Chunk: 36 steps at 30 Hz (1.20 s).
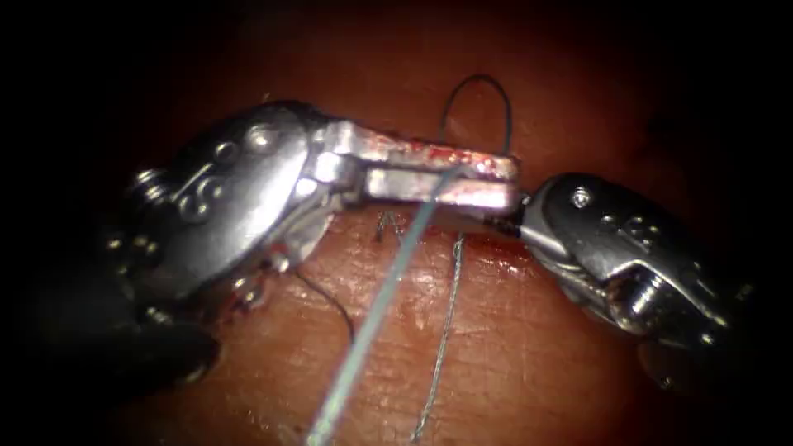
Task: Wound Closure
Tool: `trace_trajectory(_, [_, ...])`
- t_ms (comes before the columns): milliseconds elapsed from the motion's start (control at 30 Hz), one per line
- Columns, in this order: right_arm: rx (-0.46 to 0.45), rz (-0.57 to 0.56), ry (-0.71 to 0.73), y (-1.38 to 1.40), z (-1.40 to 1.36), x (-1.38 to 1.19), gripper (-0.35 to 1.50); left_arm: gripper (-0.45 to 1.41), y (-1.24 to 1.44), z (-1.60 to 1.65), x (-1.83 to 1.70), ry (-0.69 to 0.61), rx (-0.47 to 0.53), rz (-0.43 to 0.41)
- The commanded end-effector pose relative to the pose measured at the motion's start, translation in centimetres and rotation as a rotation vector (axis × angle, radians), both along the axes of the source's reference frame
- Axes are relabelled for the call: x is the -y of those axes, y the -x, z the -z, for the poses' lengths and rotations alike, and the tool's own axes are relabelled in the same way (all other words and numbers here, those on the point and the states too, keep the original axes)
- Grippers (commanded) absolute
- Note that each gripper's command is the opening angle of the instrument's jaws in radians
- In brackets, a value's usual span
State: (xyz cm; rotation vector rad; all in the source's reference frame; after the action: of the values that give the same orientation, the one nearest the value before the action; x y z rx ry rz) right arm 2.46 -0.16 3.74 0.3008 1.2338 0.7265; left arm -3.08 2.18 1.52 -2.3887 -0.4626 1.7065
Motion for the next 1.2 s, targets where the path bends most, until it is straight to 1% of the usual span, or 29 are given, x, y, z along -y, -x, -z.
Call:
trace_trajectory(33, [-0.025, -0.029, 0.015, -0.11, -0.19, -0.13, -0.25, -0.45, 0.02, -0.08, 0.09, -0.009, -0.004, -0.005])
trace_trajectory(67, [-0.025, -0.029, 0.015, -0.11, -0.19, -0.13, -0.25, -0.45, 0.02, -0.08, 0.09, -0.009, -0.004, -0.005])
trace_trajectory(100, [-0.04, -0.043, 0.022, -0.13, -0.26, -0.17, -0.25, -0.45, 0.02, -0.13, 0.2, -0.012, -0.009, -0.006])
trace_trajectory(200, [-0.084, -0.054, 0.011, -0.16, -0.37, -0.22, -0.26, -0.45, 0.03, -0.2, 0.33, -0.023, -0.014, -0.014])
trace_trajectory(300, [-0.187, -0.079, -0.035, -0.18, -0.42, -0.25, -0.26, -0.45, 0.03, -0.27, 0.42, -0.038, -0.02, -0.018])
trace_trajectory(433, [-0.29, -0.095, -0.077, -0.18, -0.38, -0.32, -0.26, -0.45, -0.01, -0.37, 0.51, -0.047, -0.031, -0.013])
trace_trajectory(500, [-0.358, -0.101, -0.097, -0.16, -0.34, -0.36, -0.26, -0.45, -0.04, -0.45, 0.52, -0.051, -0.041, -0.004])
trace_trajectory(600, [-0.459, -0.066, -0.135, -0.12, -0.23, -0.4, -0.26, -0.45, -0.14, -0.62, 0.47, -0.069, -0.06, 0.015])
trace_trajectory(633, [-0.459, -0.066, -0.135, -0.12, -0.23, -0.4, -0.26, -0.45, -0.14, -0.62, 0.47, -0.069, -0.06, 0.015])
trace_trajectory(733, [-0.518, -0.033, -0.144, -0.07, -0.14, -0.38, -0.26, -0.45, -0.27, -0.81, 0.43, -0.084, -0.078, 0.039])
trace_trajectory(767, [-0.518, -0.033, -0.144, -0.07, -0.14, -0.38, -0.26, -0.45, -0.27, -0.81, 0.43, -0.084, -0.078, 0.039])
trace_trajectory(833, [-0.548, -0.013, -0.154, -0.06, -0.07, -0.31, -0.26, -0.45, -0.36, -0.98, 0.42, -0.098, -0.09, 0.049])
trace_trajectory(867, [-0.556, 0.004, -0.158, -0.06, -0.04, -0.28, -0.26, -0.45, -0.38, -1.04, 0.42, -0.1, -0.095, 0.054])
trace_trajectory(900, [-0.556, 0.004, -0.158, -0.06, -0.04, -0.28, -0.26, -0.45, -0.38, -1.04, 0.42, -0.1, -0.095, 0.054])
trace_trajectory(933, [-0.566, 0.024, -0.162, -0.05, 0.0, -0.23, -0.26, -0.45, -0.4, -1.13, 0.43, -0.11, -0.099, 0.056])
trace_trajectory(967, [-0.566, 0.024, -0.162, -0.05, 0.0, -0.23, -0.26, -0.45, -0.4, -1.13, 0.43, -0.11, -0.099, 0.056])
trace_trajectory(1100, [-0.602, 0.101, -0.178, 0.01, 0.1, -0.09, -0.28, -0.45, -0.44, -1.37, 0.39, -0.124, -0.111, 0.066])
trace_trajectory(1133, [-0.602, 0.101, -0.178, 0.01, 0.1, -0.09, -0.28, -0.45, -0.44, -1.37, 0.39, -0.124, -0.111, 0.066])
trace_trajectory(1200, [-0.622, 0.153, -0.144, 0.02, 0.14, -0.02, -0.25, -0.45, -0.44, -1.46, 0.39, -0.129, -0.115, 0.069])
